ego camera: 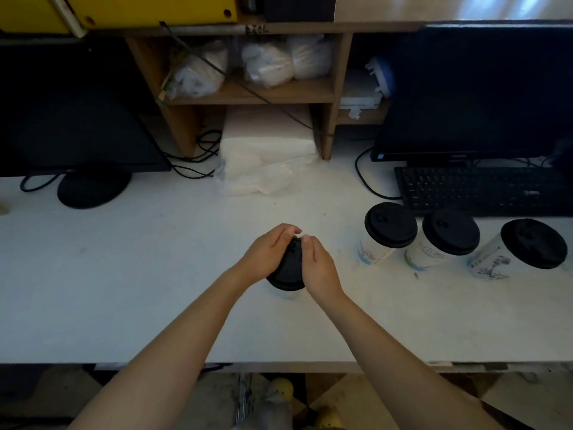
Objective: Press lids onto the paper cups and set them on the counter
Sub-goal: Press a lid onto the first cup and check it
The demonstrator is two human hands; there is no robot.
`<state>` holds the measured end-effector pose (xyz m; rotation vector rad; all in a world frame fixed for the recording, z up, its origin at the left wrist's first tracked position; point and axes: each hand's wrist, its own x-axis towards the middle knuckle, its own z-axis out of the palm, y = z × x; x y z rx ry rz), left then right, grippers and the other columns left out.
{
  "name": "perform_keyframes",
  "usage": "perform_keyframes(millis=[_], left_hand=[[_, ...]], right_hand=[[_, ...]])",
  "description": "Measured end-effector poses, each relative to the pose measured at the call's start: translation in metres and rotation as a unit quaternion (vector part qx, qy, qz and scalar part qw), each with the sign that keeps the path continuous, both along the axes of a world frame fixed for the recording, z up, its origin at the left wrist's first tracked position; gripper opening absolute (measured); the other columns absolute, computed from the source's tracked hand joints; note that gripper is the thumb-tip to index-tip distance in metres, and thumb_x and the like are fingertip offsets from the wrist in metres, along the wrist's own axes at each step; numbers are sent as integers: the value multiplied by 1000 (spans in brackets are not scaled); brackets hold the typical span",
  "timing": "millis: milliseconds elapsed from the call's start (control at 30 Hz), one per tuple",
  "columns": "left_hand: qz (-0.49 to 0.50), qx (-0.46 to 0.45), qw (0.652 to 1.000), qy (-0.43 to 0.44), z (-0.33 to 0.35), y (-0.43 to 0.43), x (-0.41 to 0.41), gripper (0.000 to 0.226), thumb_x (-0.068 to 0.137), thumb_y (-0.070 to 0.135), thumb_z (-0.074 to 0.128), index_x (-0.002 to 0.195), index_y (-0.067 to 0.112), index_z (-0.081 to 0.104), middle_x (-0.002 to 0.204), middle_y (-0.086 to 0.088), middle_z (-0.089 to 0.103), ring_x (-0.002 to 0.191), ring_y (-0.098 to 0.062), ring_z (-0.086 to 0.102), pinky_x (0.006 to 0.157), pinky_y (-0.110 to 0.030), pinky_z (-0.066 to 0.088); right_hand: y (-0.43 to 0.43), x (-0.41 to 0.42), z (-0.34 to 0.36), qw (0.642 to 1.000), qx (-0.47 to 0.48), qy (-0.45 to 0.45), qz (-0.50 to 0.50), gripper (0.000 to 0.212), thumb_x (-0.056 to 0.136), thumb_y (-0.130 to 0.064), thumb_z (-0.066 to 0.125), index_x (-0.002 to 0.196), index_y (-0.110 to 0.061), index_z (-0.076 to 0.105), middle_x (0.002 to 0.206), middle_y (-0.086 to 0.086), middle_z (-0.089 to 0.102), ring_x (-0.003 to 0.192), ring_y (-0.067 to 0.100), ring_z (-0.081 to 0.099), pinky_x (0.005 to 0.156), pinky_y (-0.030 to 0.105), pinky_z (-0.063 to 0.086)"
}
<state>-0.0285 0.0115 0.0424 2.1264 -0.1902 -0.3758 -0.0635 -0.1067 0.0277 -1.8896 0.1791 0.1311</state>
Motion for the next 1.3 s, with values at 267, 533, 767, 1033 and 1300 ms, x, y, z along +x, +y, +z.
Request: perform_keyframes(millis=[267, 533, 767, 1033, 1300], left_hand=[[-116, 263, 950, -124, 16, -8, 20, 52, 95, 54, 26, 134, 26, 47, 141, 1, 48, 132, -21, 36, 106, -45, 32], [-103, 366, 899, -218, 1, -37, -9, 47, 98, 43, 19, 122, 25, 54, 124, 1, 59, 117, -21, 47, 93, -41, 36], [-100, 377, 889, -240, 0, -38, -12, 55, 95, 44, 11, 119, 22, 55, 117, 0, 61, 108, -23, 51, 82, -39, 38], [-154, 375, 880, -248, 12, -29, -10, 47, 97, 47, 28, 136, 26, 44, 139, 1, 48, 131, -18, 37, 110, -42, 24], [50, 363, 924, -110, 6, -34, -31, 50, 97, 47, 28, 134, 19, 46, 135, -8, 51, 124, -27, 43, 91, -44, 41]], right_hand=[[-47, -43, -34, 983, 115, 95, 109, 39, 101, -19, 34, 137, -32, 38, 139, -14, 43, 131, 7, 40, 106, 24, 31], [-51, -11, -59, 952, 74, 95, 283, 84, 82, -17, 71, 148, -21, 19, 152, -6, 29, 136, 5, 29, 100, 8, 32], [-46, 11, -77, 950, 36, 82, 300, 81, 72, -28, 79, 140, -26, 34, 135, -12, 48, 119, 5, 48, 86, 13, 42], [-29, -14, -75, 979, 92, 31, 178, 75, 72, -17, 80, 130, -30, 35, 117, -21, 52, 107, -5, 53, 71, 0, 41], [10, -46, -91, 998, 30, -51, 24, 68, 72, -20, 79, 128, -10, 42, 124, 7, 50, 115, 21, 48, 96, 37, 45]])
